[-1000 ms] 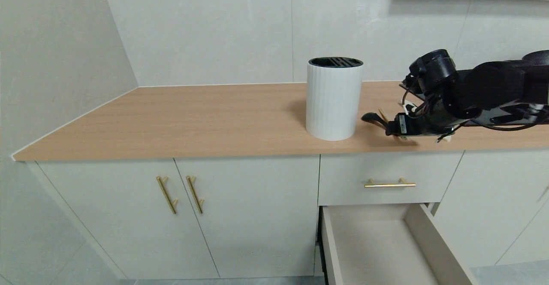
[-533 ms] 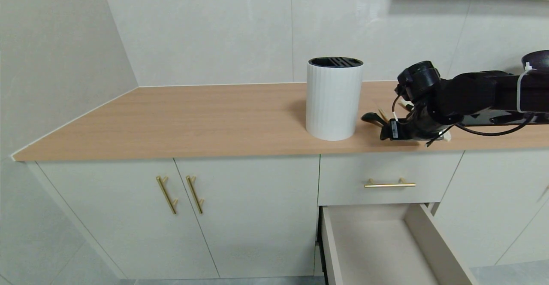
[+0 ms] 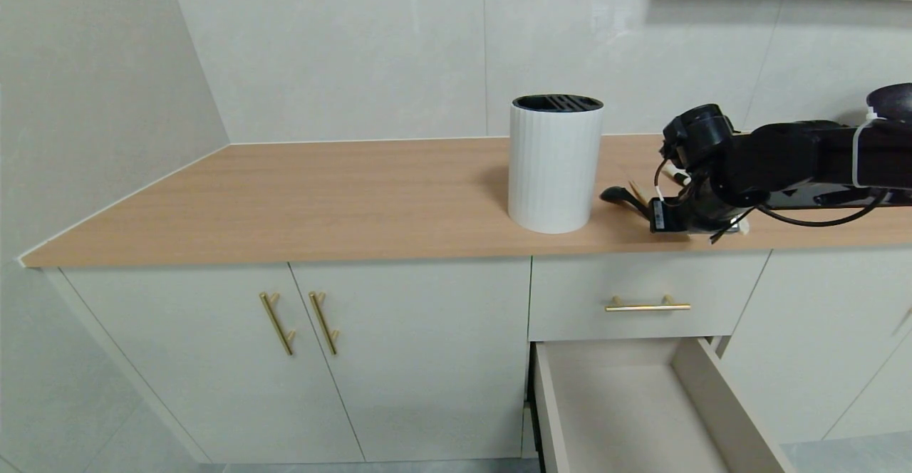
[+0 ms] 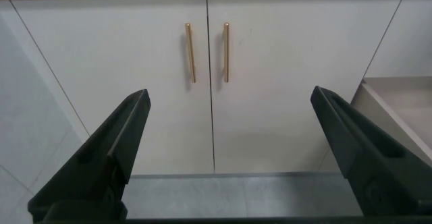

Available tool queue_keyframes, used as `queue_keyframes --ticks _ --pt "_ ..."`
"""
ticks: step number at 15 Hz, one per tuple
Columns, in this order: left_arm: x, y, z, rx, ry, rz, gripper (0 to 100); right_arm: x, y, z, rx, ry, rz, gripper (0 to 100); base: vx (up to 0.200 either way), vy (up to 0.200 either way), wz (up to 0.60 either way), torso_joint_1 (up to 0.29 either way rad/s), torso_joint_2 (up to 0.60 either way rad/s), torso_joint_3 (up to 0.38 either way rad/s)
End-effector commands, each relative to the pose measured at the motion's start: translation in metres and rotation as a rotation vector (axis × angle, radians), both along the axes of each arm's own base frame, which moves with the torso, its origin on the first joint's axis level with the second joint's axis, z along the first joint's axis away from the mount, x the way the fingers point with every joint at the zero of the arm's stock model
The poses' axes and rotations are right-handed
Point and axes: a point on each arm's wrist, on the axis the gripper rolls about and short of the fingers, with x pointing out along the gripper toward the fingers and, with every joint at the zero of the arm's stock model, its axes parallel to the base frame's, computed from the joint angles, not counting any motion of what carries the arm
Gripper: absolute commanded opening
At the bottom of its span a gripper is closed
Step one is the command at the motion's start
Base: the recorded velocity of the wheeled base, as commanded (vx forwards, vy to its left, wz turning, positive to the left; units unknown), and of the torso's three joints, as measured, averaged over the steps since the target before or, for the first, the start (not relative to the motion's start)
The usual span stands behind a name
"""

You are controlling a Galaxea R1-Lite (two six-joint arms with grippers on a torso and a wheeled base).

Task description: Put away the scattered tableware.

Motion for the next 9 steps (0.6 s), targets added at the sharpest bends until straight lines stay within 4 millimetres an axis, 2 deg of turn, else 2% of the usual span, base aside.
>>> queue_keyframes --ticks 1,6,8,9 --pt "0.0 0.0 0.0 0.0 0.001 0.002 100 0.0 0.0 0.0 0.0 0.001 0.001 0 0.0 0.0 0.0 0.0 0.0 0.0" --pt "0.0 0.0 0.0 0.0 0.001 0.002 100 -0.004 -0.002 0.006 0.005 -0.01 -0.003 0 0.0 0.0 0.0 0.0 0.0 0.0" --pt "0.0 0.0 0.0 0.0 0.001 0.0 100 -0.015 -0.005 0.023 0.019 -0.045 -0.005 0 0.0 0.0 0.0 0.0 0.0 0.0" --pt "0.0 0.0 0.0 0.0 0.001 0.0 100 -0.031 -0.009 0.037 0.028 -0.065 0.0 0 0.0 0.0 0.0 0.0 0.0 0.0"
